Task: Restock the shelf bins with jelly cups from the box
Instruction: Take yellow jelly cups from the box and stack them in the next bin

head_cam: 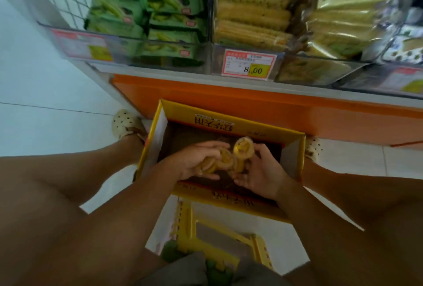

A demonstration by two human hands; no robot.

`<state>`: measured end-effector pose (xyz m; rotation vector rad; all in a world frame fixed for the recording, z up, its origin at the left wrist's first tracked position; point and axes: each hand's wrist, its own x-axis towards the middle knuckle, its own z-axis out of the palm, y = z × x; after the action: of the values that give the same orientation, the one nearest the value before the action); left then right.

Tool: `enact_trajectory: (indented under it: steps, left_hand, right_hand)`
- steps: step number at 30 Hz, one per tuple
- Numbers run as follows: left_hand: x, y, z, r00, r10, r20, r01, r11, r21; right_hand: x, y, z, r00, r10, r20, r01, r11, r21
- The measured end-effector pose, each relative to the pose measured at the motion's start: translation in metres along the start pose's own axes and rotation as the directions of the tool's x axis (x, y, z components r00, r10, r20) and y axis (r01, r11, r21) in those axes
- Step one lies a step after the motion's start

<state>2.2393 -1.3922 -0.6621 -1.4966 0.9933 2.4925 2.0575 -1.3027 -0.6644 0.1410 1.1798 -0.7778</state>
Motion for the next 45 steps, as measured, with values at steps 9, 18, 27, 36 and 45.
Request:
enact_trajectory:
  steps: [9, 18, 27, 36, 45]
  left_hand:
    - [-0.081, 0.021, 0.039, 0.988, 0.141, -0.070, -0.122, 0.967, 0.223]
    - [-0.129, 0.080, 0.063, 0.922, 0.354, -0.158, -0.239, 0.840, 0.486]
    - [-0.177, 0.114, 0.088, 0.790, 0.595, -0.147, -0.404, 0.686, 0.606]
    - [-0.260, 0.175, 0.122, 0.720, 0.693, -0.027, -0.552, 0.596, 0.584]
    - [-0.336, 0.275, 0.156, 0.470, 0.882, 0.020, -0.777, 0.403, 0.484]
  right_hand:
    - [-0.053, 0.012, 0.045, 0.989, -0.120, 0.092, 0.120, 0.993, -0.002]
    - [-0.137, -0.031, 0.068, 0.911, -0.408, 0.057, 0.400, 0.843, -0.360]
    - [-0.207, -0.057, 0.093, 0.632, -0.766, 0.114, 0.683, 0.482, -0.550]
    - [-0.300, -0.107, 0.126, 0.275, -0.940, 0.203, 0.813, 0.115, -0.571]
    - [-0.438, -0.240, 0.158, -0.022, -0.942, 0.335, 0.583, -0.284, -0.761]
